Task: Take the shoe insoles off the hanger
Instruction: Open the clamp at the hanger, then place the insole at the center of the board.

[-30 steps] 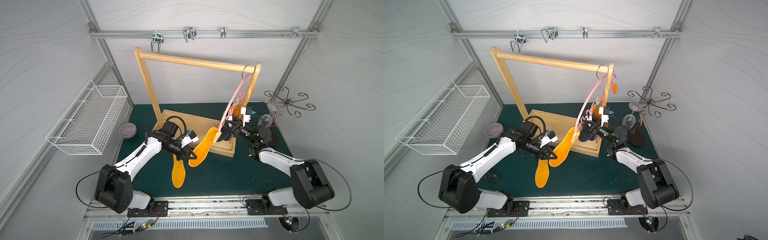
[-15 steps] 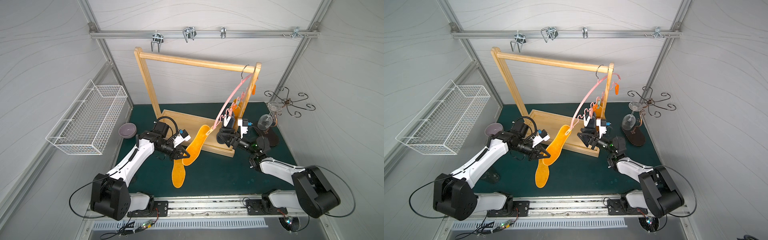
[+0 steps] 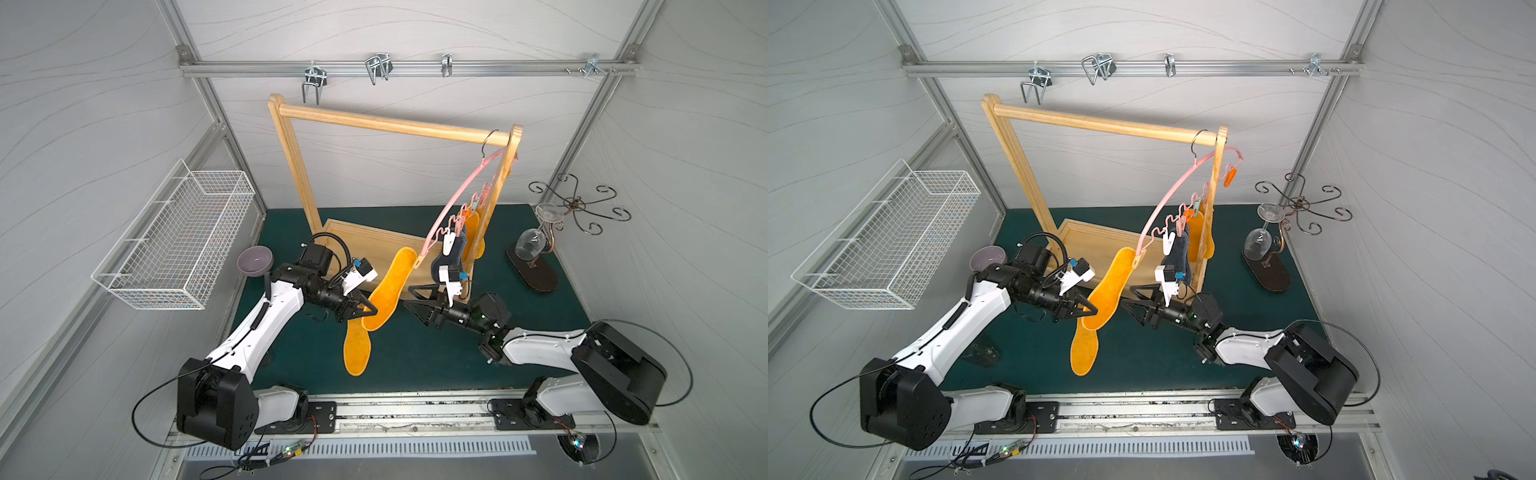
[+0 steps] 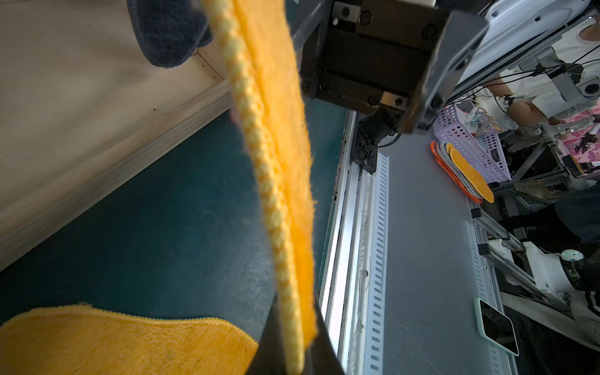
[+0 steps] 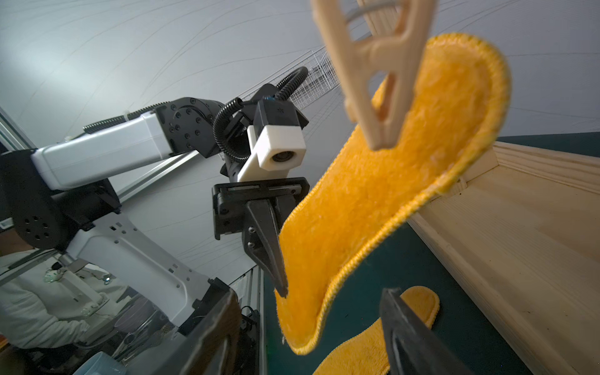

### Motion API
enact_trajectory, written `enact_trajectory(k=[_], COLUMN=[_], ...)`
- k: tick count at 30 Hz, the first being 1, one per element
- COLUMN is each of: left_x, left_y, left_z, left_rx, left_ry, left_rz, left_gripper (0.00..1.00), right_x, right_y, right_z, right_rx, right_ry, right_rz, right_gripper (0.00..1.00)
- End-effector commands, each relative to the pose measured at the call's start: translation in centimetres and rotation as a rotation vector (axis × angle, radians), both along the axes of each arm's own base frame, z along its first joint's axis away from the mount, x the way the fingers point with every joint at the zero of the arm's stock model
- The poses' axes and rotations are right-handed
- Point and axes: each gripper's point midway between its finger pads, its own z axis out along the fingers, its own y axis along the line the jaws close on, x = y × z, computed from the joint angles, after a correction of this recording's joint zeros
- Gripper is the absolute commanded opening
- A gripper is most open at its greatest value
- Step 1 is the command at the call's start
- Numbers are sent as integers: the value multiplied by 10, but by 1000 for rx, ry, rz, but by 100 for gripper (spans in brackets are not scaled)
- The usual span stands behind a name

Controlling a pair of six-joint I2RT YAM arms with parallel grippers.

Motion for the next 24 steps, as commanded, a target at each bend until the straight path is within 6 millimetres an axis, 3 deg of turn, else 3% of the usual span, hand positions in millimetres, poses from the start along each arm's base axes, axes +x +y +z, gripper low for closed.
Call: enact_trajectory(k=[1, 7, 17, 21, 24], left_x=[-7, -11, -5, -5, 0], left_y=[0, 2, 17, 27, 38], left_z=[14, 21, 23, 24, 26], left_rx=[-48, -72, -92, -78, -67], left_ry=[-29, -29, -11, -7, -15], left_rz=[-21, -25, 30, 56, 109], left_gripper=[0, 0, 0, 1, 19], right_x=[12, 8, -1, -4, -6], right_y=[9, 38, 71, 82, 92], right_z=[9, 4, 2, -5, -15], right_rx=[28, 29, 43, 32, 20], right_ry=[-33, 22, 99, 123, 164], right_rz=[-104, -46, 51, 77, 102], right_gripper=[70, 63, 14, 1, 0])
